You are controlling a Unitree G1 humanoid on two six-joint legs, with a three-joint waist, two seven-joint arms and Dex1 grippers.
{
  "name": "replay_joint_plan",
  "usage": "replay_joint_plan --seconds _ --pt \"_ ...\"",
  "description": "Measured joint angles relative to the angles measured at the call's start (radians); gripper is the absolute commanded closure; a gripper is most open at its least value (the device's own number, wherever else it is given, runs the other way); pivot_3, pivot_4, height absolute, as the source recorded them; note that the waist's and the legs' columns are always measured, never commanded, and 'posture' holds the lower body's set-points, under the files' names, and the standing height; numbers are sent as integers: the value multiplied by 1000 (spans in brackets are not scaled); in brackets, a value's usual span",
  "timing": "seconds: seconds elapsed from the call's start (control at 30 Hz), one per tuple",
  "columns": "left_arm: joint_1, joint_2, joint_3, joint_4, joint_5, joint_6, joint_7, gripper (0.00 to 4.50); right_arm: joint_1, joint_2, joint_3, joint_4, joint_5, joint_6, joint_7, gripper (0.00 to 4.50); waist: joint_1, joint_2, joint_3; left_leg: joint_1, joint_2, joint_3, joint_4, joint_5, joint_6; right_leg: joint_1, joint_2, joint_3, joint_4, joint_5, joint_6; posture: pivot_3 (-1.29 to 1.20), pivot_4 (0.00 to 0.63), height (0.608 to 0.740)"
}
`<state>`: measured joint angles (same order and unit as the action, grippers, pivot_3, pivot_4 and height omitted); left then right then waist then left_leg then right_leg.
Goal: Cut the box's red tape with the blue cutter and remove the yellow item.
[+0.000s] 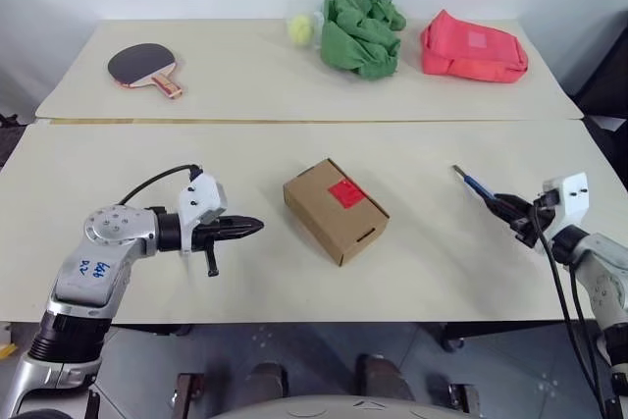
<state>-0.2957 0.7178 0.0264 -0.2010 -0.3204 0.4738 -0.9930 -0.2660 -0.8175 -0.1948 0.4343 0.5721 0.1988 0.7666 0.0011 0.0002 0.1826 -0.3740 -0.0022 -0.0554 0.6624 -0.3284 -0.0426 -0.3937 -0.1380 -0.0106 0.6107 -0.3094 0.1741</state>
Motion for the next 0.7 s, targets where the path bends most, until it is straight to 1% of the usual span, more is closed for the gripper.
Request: replay_joint_plan --seconds 0.03,0.07,0.13,0.2,0.27,0.33,0.4,0.43,0.47,0.53,0.6,0.67,0.7 --pt "4 -6 0 -11 -1 9 12 4500 3 -4 -9 0 -7 -9 19 1762 0 0 0 0 0 0 0 0 0 0 0 0 0 0 0 0 150 740" --pt "8 -14 0 -32 -3 19 29 4500 8 -16 -21 -3 -13 -17 48 1355 0 0 0 0 0 0 0 0 0 0 0 0 0 0 0 0 150 740" --pt "28 -32 0 -69 -6 35 57 4500 20 -48 -73 -37 17 4 118 705 -1 2 1 0 0 0 0 0 0 0 0 0 0 0 0 0 150 740" --pt "46 -46 -7 -84 -8 52 80 4500 19 -95 -121 -103 52 53 174 705 -2 3 1 0 0 0 0 0 0 0 0 0 0 0 0 0 150 740" --pt "55 -55 -10 -98 -8 61 100 4500 18 -136 -140 -172 74 98 226 705 -5 2 2 1 1 0 0 0 0 0 1 0 0 0 0 0 150 740" --pt "54 -73 -16 -102 -7 72 126 4500 9 -134 -127 -258 103 154 275 705 -6 2 2 2 1 0 0 0 0 1 1 1 0 0 0 0 150 740" --pt "55 -81 -32 -102 -4 85 148 4500 -10 -103 -93 -305 106 183 291 1090 -3 2 2 2 1 0 0 0 0 1 1 1 0 0 0 0 150 740" --pt "54 -87 -39 -102 3 93 164 4500 -36 -72 -55 -321 77 173 288 1319 -3 2 2 2 1 0 1 0 0 1 1 1 0 0 0 0 150 740" --pt "47 -94 -50 -101 10 100 177 4500 -55 -45 -15 -333 50 165 284 1660 -4 2 2 2 1 1 1 0 0 1 1 1 0 0 0 0 150 740" --pt "26 -126 -79 -102 23 127 219 4500 -105 48 112 -352 -63 101 253 2286 -4 2 2 2 0 1 1 0 -1 0 1 1 0 0 0 0 150 740" --pt "17 -139 -108 -101 39 149 249 4500 -136 138 195 -339 -167 37 192 2977 -4 2 2 1 0 1 1 0 -1 -1 1 2 2 0 0 0 150 740" --pt "6 -154 -124 -98 52 167 276 4500 -167 198 236 -309 -248 -7 122 3708 1 2 2 -1 -1 0 1 0 -1 -2 0 1 2 1 0 0 150 740" --pt "3 -157 -126 -98 53 171 283 4500 -176 211 244 -304 -269 -20 104 4036 2 2 2 -1 -1 0 1 0 -1 -2 -1 1 2 1 0 0 150 740"
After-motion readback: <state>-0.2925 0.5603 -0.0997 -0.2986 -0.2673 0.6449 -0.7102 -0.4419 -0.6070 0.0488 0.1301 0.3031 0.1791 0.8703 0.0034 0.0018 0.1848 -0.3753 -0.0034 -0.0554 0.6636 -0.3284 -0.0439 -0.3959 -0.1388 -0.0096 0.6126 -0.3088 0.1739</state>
